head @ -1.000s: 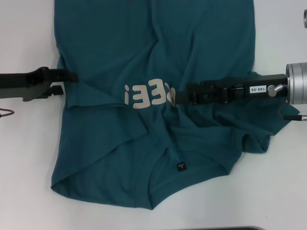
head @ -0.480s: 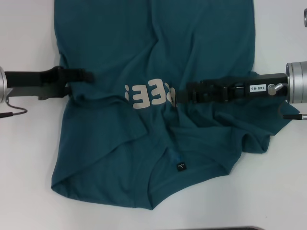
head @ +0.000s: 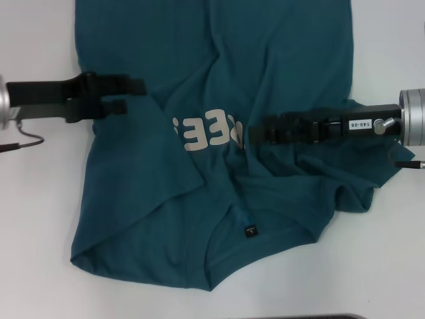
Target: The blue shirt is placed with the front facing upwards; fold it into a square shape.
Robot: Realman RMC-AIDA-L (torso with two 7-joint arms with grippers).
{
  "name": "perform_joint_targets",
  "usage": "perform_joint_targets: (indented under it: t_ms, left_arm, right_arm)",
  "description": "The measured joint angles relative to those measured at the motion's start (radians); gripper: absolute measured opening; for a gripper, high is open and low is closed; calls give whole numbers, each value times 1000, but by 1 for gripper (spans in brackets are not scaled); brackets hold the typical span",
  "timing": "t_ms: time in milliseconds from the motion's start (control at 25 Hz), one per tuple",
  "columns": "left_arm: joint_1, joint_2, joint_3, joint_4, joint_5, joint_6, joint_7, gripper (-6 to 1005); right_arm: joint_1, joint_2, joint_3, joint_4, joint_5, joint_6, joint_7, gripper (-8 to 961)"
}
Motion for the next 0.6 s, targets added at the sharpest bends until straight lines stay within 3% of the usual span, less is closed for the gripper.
perform_joint_targets:
  t_ms: [160,320,400,520,600]
  left_arm:
    - [41,21,-4,-23,-27,72,96,721]
    - [110,19,-13,-37,-43,250,472,722]
    - [160,-6,-28,-40,-49,313,727,723]
    - [256,-71,-74,-46,-58,375,1130,724]
    - [298,-96,-85,-46,-63,394,1278,724]
  right_arm:
    - [2,-3,3,7,-1,13,-3,946]
    - [8,-3,3,6,-2,17,-46,946]
    - [9,-3,3,2,-2,19,-78,946]
    - [10,-3,10,-6,-1,22,-131,945]
    - [11,-2,25,-14,1,25,-146,945]
